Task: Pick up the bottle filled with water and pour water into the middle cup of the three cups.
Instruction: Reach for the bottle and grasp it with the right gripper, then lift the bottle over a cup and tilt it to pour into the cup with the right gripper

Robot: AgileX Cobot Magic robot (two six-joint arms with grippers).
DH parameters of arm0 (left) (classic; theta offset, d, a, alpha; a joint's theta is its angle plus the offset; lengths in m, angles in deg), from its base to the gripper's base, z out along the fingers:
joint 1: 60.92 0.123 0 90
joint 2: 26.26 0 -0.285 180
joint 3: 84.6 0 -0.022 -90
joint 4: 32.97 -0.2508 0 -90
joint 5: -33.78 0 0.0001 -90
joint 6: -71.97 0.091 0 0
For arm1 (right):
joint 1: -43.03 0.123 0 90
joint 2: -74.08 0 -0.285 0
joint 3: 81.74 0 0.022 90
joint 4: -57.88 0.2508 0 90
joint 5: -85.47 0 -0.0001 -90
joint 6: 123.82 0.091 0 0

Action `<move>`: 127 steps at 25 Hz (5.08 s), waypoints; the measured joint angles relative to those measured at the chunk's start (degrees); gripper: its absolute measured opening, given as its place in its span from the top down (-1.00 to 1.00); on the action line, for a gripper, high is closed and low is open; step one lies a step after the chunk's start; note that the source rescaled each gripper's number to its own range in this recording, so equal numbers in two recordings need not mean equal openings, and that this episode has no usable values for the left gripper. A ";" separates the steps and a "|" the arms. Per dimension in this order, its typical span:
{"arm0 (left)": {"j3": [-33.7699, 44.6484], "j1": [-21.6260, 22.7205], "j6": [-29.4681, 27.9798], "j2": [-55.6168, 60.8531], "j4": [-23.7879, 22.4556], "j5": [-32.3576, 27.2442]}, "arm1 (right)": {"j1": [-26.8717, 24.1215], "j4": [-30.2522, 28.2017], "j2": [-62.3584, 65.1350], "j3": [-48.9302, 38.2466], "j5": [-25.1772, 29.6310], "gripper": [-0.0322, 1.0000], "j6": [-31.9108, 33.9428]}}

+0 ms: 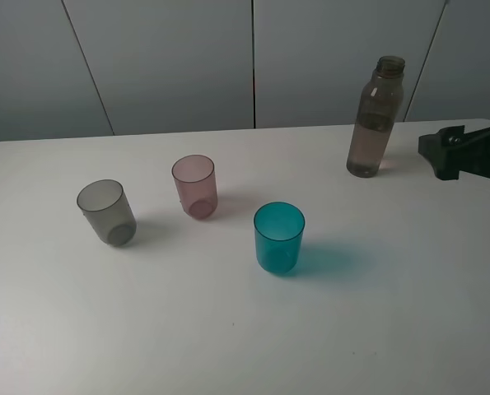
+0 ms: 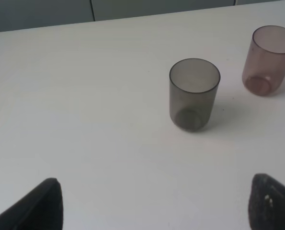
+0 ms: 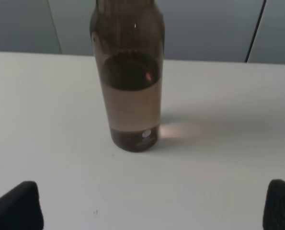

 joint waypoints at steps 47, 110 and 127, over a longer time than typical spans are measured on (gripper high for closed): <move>0.00 0.00 0.12 0.00 0.00 0.00 | 0.03 -11.92 -53.18 11.59 -58.68 -1.00 10.26; 0.00 0.00 0.15 0.00 0.00 0.00 | 0.03 -9.13 -69.10 31.62 -58.86 0.70 10.75; 0.00 0.00 0.15 0.00 0.00 0.00 | 0.03 -11.35 -69.10 31.87 -58.87 0.91 10.95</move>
